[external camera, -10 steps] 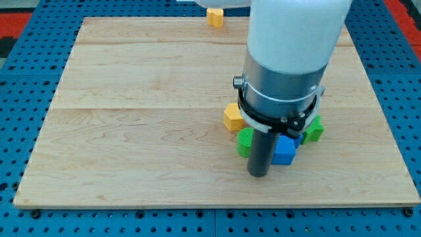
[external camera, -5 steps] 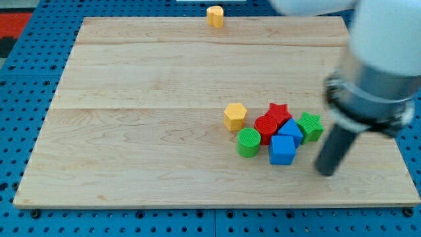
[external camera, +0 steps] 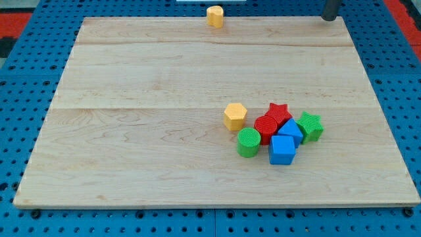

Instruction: Move the heart diagonally to the top left of red star

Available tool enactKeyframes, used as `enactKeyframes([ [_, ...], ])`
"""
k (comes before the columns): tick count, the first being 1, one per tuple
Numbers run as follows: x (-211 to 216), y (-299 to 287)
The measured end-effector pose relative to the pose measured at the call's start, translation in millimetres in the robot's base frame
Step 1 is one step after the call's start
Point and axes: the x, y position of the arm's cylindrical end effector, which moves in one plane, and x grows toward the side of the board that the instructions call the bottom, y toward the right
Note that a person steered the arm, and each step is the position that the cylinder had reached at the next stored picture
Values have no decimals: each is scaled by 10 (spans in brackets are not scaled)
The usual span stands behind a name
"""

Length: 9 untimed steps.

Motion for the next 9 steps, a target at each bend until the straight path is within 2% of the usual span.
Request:
enactKeyframes([
  [1,-24,-116],
  [2,-22,-1372],
  [3,-4,-2000],
  [4,140,-2356],
  [5,436,-3000],
  [6,1062,-3658],
  [7,351,-4184],
  [8,-12,-4274],
  [9,-23,-4145],
])
